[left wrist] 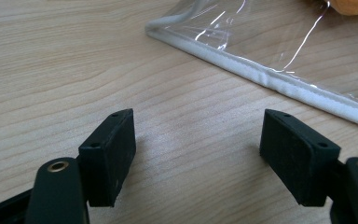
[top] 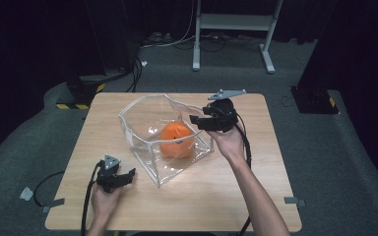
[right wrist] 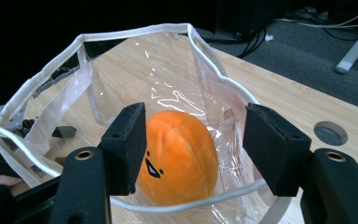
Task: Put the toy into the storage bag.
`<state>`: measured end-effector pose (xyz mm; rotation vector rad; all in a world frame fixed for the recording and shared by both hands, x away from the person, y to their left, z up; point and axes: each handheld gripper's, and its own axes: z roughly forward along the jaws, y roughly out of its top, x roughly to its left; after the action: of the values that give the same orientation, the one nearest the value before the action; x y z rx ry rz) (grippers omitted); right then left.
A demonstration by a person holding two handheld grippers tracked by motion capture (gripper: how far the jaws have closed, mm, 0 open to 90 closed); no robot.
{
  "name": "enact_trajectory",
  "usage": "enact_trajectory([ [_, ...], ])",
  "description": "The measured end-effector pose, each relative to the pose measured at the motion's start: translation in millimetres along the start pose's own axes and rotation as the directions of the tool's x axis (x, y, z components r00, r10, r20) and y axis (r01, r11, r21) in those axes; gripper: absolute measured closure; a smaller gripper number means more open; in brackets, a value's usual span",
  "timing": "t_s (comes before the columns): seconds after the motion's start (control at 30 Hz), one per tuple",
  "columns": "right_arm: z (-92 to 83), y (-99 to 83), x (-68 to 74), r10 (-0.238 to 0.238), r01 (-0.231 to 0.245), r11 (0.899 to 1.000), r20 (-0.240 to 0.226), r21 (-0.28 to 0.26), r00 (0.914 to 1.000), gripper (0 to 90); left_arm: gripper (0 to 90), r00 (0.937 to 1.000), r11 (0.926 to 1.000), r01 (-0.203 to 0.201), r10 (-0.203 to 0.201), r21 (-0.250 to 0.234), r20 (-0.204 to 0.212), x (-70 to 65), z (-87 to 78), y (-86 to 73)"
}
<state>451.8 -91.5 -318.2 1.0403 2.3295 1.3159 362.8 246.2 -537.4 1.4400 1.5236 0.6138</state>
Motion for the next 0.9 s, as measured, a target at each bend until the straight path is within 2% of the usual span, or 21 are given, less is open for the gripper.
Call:
enact_trajectory([
  [0.9, -38.9, -10.3, -7.0, 0.010, -0.009, 0.995, 0.003, -0.101, 0.9999, 39.7, 26.8, 1.0000, 1.0000, 0.000, 0.000, 0.000, 0.000, 0.0, 0.0, 0.0],
])
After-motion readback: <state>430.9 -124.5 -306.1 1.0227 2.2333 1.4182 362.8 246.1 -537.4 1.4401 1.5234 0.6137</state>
